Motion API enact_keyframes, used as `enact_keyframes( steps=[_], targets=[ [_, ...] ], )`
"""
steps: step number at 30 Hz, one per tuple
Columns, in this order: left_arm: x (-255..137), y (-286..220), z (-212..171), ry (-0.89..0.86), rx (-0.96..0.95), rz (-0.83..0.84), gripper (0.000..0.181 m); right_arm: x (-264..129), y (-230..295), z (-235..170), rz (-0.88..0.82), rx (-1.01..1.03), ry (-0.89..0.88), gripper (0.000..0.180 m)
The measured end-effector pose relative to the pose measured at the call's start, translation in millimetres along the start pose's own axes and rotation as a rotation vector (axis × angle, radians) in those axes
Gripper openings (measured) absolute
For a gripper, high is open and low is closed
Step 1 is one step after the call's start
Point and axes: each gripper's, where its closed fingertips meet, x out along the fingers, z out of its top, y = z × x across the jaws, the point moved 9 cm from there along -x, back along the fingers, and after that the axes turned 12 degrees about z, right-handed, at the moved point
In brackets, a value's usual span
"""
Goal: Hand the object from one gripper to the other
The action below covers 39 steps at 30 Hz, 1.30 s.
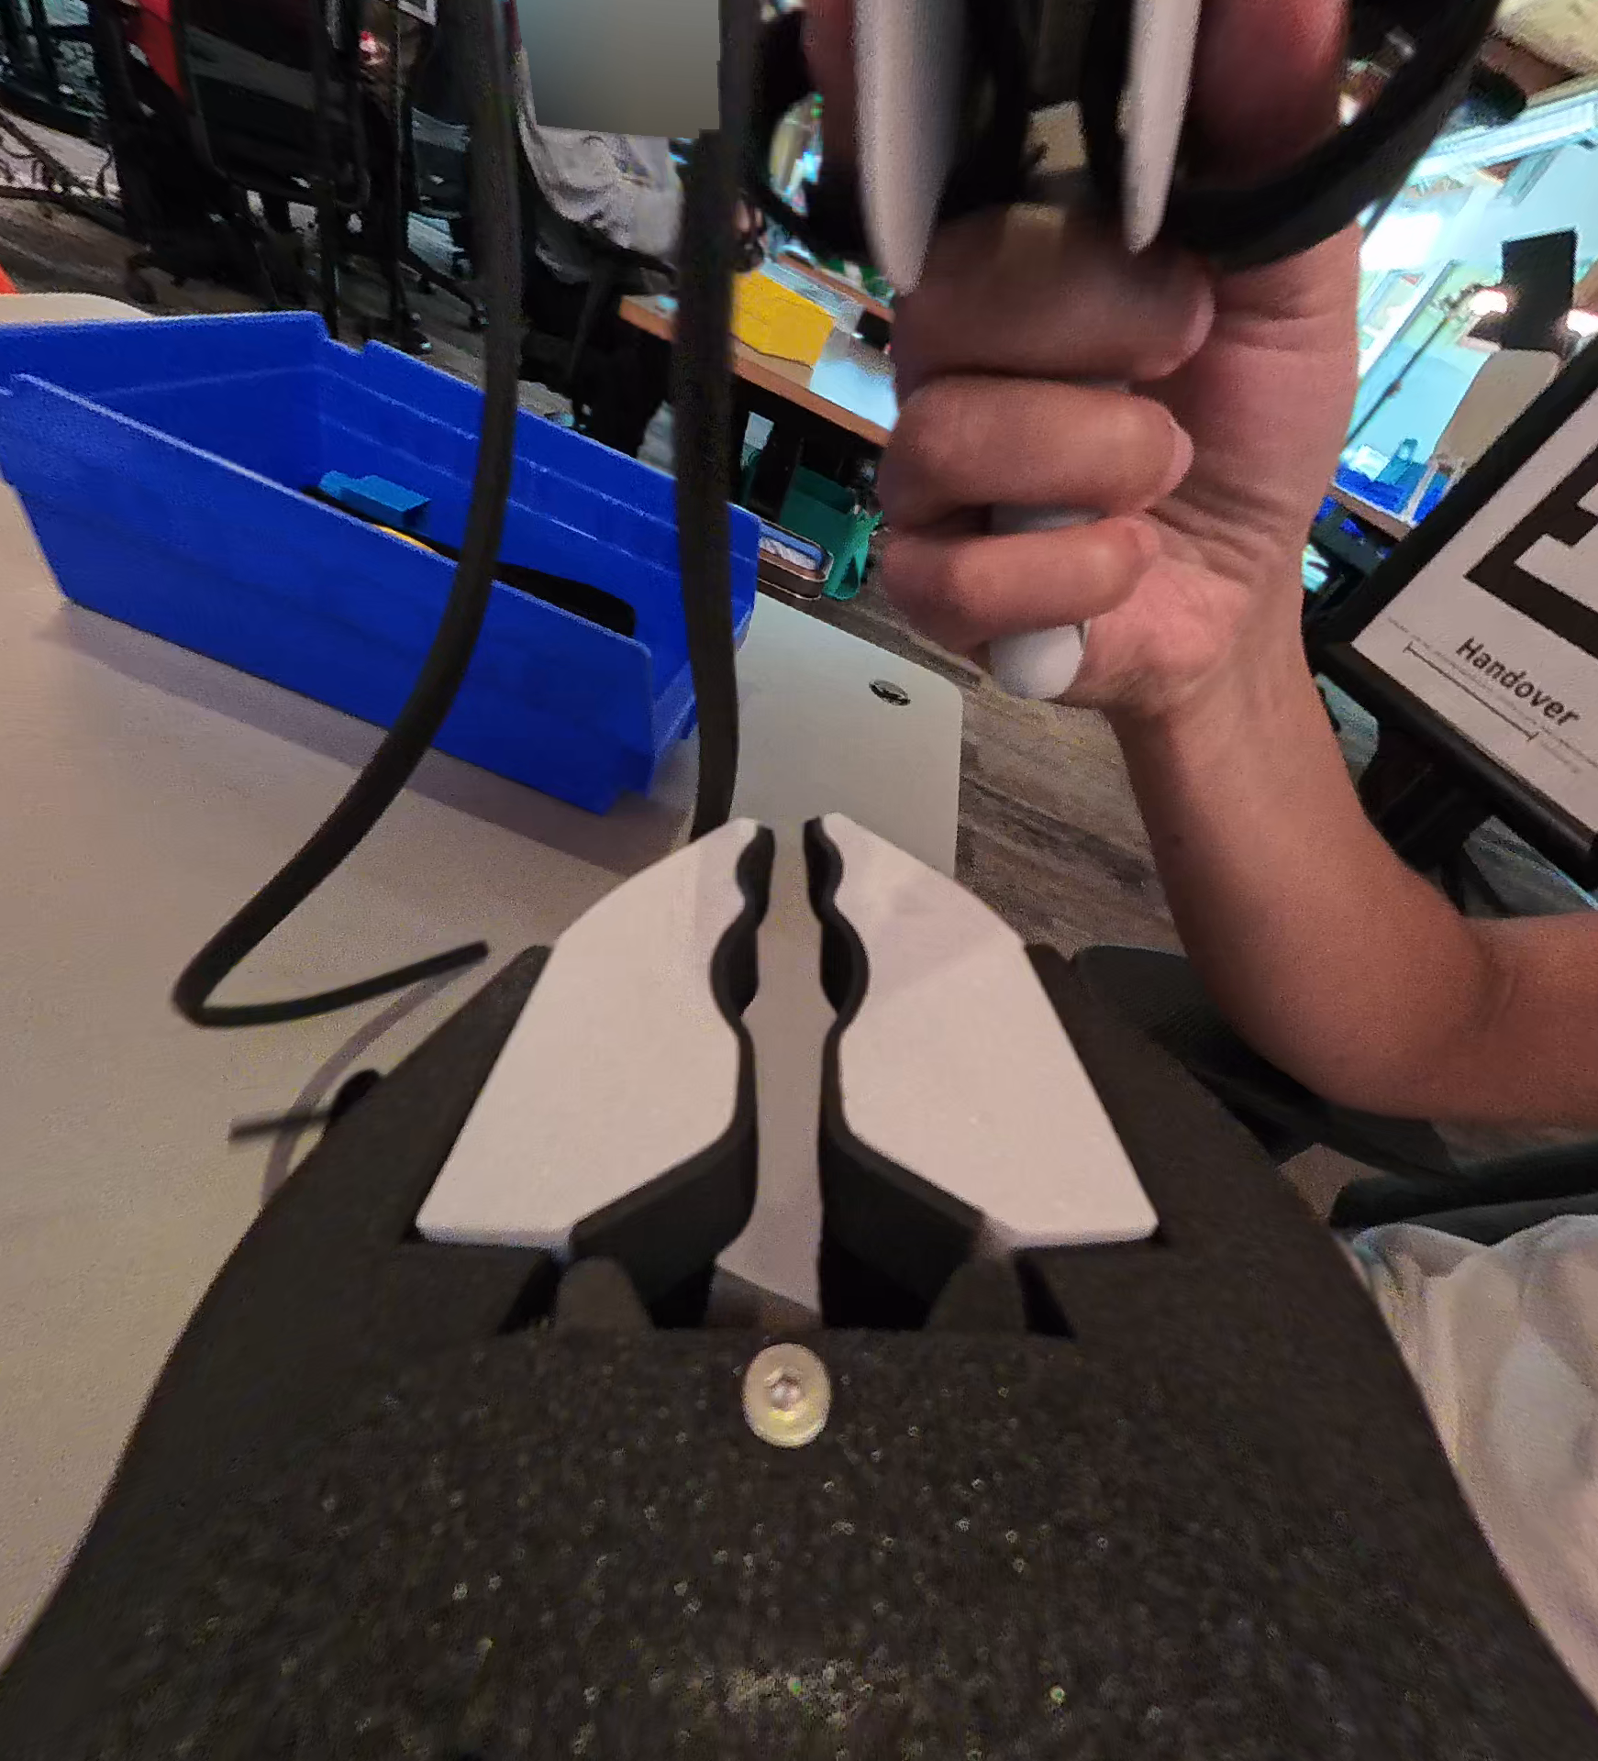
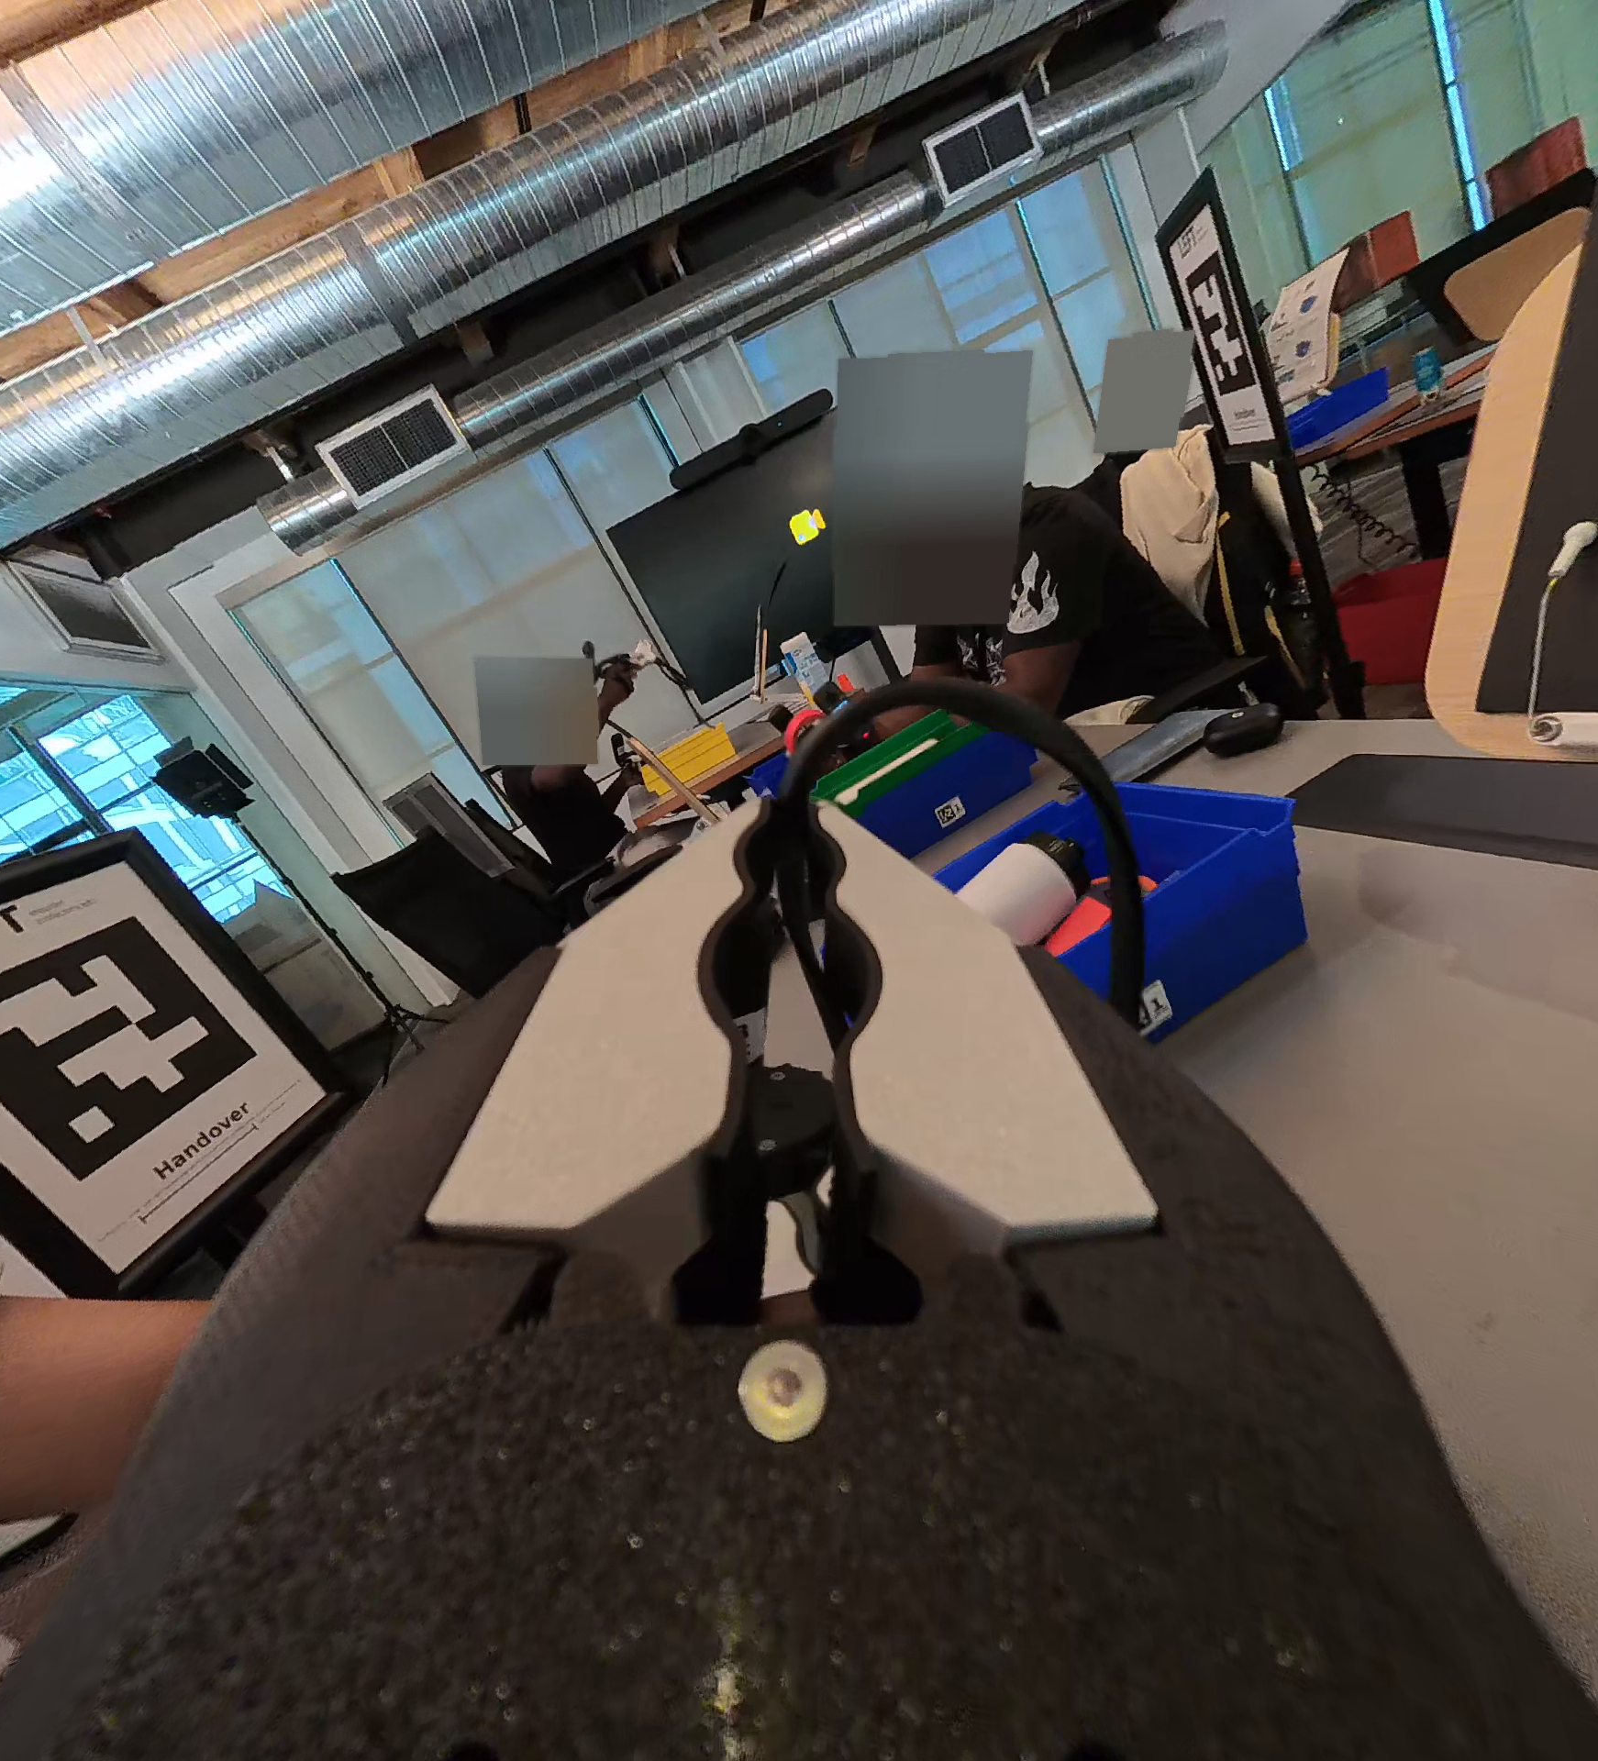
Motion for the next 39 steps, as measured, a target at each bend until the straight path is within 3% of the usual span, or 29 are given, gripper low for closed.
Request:
enact_keyframes(
  steps=[5,10,16,21,23,25,32,37,39],
  targets=[
    [-4.6,5.6,0.4,0.004,0.022,0.073,0.041,-1.0,0.5,1.3,0.002,0.001,-0.001,0.005],
    [-3.6,6.9,1.4,0.011,0.093,0.191,0.057,5.3,3.0,-2.6,0.032,0.027,0.004,0.005],
    [-4.9,2.0,0.1,0.014,0.108,0.106,0.006,4.4,0.6,-3.2,-0.029,-0.018,0.028,0.005],
    [-18.1,-1.1,10.5,-0.031,0.067,0.018,0.006,-11.0,-28.1,-11.7,-0.293,-0.040,0.164,0.012],
    [-26.1,-0.8,19.0,-0.061,0.035,-0.008,0.006,-10.8,-36.0,-24.2,-0.271,0.013,0.301,0.041],
    [-35.8,1.0,28.4,-0.103,-0.006,-0.024,0.006,-10.3,-36.5,-35.3,-0.182,0.056,0.420,0.057],
    [-73.4,20.2,52.8,-0.247,-0.171,-0.047,0.005,3.2,-15.7,-53.8,0.100,-0.011,0.504,0.057],
    [-84.9,28.8,55.0,-0.282,-0.234,-0.055,0.005,31.3,-14.7,-77.1,0.104,-0.146,0.482,0.050],
    [-85.1,30.0,53.6,-0.281,-0.243,-0.052,0.005,41.4,-14.5,-83.3,0.112,-0.154,0.446,0.037]
  ],
)
